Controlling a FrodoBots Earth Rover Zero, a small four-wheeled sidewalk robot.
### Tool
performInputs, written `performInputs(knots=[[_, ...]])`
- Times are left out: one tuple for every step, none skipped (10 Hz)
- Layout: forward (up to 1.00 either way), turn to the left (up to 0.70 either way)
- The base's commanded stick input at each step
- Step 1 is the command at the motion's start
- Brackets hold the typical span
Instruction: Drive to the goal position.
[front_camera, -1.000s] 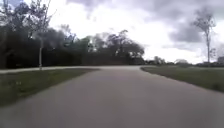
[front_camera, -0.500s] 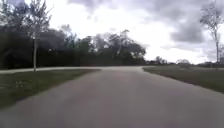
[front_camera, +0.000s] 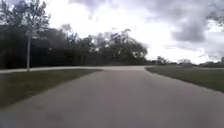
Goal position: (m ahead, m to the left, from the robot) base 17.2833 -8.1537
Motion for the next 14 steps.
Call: performInputs(knots=[[1.0,0.0],[1.0,0.0],[1.0,0.0],[1.0,0.0],[1.0,0.0],[1.0,0.0],[1.0,0.0],[1.0,0.0],[1.0,0.0],[1.0,0.0],[1.0,0.0],[1.0,0.0],[1.0,0.0],[1.0,0.0]])
